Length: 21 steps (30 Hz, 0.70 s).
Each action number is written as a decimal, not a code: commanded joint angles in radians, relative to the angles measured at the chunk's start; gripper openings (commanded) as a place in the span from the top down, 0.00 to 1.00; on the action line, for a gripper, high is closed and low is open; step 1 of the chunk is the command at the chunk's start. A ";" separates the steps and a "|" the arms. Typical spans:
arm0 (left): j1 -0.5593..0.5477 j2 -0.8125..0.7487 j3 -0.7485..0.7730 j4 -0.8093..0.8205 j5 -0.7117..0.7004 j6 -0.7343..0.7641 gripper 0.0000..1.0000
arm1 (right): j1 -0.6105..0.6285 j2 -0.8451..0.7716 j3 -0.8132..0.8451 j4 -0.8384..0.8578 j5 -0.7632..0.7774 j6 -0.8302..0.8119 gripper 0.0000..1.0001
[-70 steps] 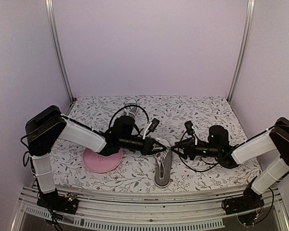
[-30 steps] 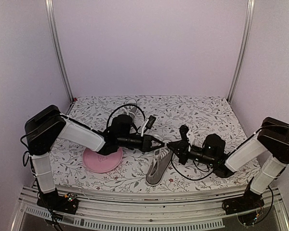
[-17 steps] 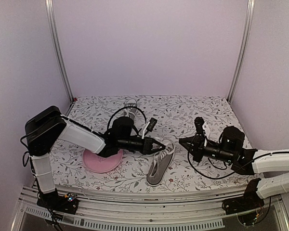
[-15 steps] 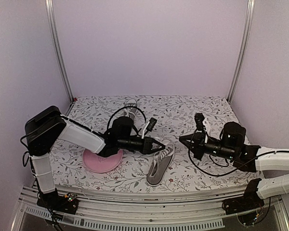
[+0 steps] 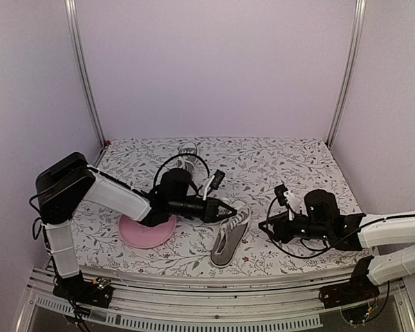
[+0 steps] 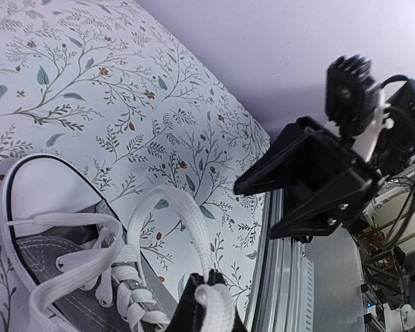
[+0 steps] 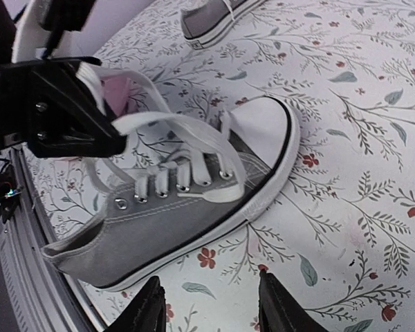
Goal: Tie the shoes
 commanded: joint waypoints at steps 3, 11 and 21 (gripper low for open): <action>0.001 0.001 0.005 0.041 0.000 -0.007 1.00 | -0.014 0.223 -0.042 0.410 0.139 0.093 0.52; 0.003 -0.001 0.003 0.035 -0.004 -0.012 1.00 | -0.051 0.536 0.058 0.631 0.059 0.077 0.54; 0.011 -0.004 0.009 0.008 -0.009 -0.004 1.00 | -0.059 0.602 0.083 0.721 -0.050 0.034 0.97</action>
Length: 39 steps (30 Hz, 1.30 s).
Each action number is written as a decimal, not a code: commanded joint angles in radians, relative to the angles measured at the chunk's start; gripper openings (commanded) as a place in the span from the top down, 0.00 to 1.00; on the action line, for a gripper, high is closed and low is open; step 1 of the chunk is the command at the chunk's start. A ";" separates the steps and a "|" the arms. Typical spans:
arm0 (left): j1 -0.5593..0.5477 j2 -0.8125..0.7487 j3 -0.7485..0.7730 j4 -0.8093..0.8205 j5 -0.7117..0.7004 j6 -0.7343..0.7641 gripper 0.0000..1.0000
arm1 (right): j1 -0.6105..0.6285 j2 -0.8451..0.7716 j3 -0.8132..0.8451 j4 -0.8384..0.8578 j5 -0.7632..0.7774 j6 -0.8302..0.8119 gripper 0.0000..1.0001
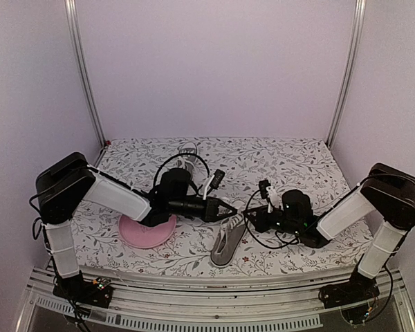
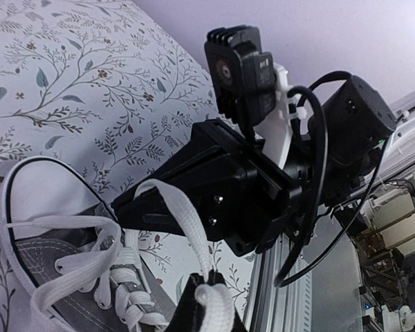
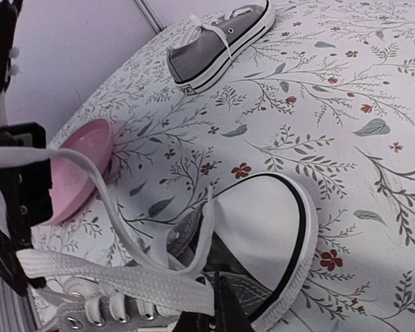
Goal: Tie the shoes
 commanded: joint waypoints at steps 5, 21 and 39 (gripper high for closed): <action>0.011 -0.011 0.017 -0.053 -0.052 0.022 1.00 | -0.008 -0.152 -0.051 0.000 -0.105 -0.055 0.98; 0.021 -0.035 0.031 -0.153 -0.102 -0.040 0.97 | 0.172 -0.240 -0.001 0.070 -0.028 -0.175 0.98; 0.024 -0.141 -0.112 -0.214 -0.105 -0.071 0.64 | 0.178 -0.138 0.001 0.178 -0.006 -0.163 0.98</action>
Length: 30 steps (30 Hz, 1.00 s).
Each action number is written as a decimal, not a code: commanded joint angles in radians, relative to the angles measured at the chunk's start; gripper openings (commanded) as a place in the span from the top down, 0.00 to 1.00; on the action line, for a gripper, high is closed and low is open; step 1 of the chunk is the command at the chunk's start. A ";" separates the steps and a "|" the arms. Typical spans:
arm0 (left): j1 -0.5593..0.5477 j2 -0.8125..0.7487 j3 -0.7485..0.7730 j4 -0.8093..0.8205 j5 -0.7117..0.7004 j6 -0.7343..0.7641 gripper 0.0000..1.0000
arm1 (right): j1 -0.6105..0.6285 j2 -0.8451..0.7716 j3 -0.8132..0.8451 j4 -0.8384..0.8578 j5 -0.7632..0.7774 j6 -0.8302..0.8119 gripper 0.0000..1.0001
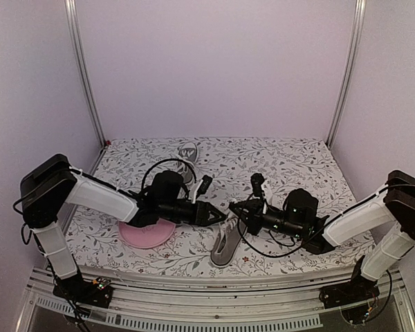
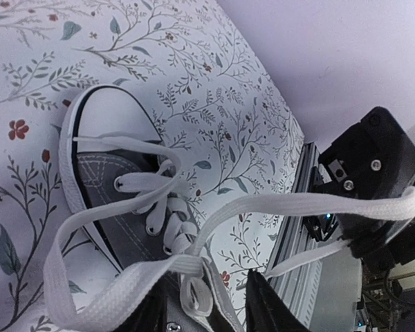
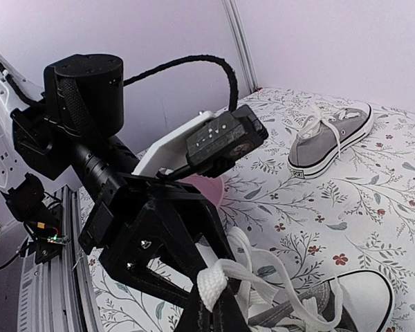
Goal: Tie the shoes
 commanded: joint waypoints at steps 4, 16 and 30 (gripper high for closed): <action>0.012 0.005 -0.021 -0.009 0.012 -0.027 0.70 | 0.006 0.026 0.000 0.053 0.016 0.009 0.98; 0.008 0.049 -0.029 0.046 0.051 -0.071 0.90 | 0.008 0.061 0.003 0.078 0.005 0.012 0.98; 0.007 -0.011 -0.092 0.123 0.040 -0.112 1.00 | 0.023 0.095 0.006 0.107 0.023 0.009 0.98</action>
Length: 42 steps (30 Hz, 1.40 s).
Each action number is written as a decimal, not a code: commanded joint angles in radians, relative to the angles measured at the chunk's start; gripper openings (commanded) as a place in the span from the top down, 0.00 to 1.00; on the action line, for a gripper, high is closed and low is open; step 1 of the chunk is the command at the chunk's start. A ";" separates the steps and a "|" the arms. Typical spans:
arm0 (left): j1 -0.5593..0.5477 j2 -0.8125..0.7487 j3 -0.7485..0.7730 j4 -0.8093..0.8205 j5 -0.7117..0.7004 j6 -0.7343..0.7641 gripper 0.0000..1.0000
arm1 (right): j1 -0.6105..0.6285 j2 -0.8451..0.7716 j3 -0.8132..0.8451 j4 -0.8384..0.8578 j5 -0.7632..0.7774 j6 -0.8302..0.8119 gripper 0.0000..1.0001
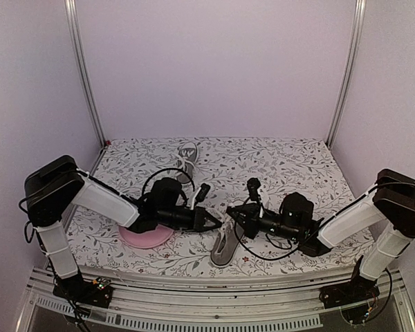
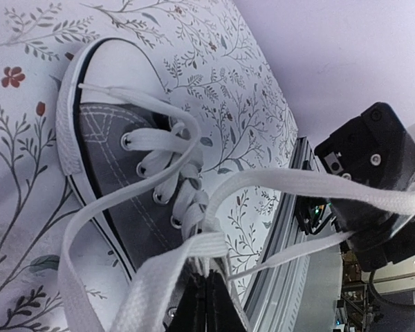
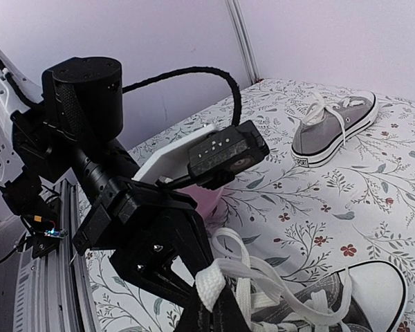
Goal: Tie the shoes
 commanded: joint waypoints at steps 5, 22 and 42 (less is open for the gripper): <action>-0.006 -0.085 -0.065 0.045 -0.018 -0.024 1.00 | 0.021 0.049 0.019 0.077 0.018 0.003 0.98; -0.029 -0.109 -0.064 0.058 -0.034 -0.034 1.00 | 0.031 0.185 0.021 0.161 -0.028 0.059 0.98; -0.055 -0.119 -0.056 0.068 -0.040 0.028 1.00 | 0.027 0.208 0.051 0.033 -0.043 0.104 0.98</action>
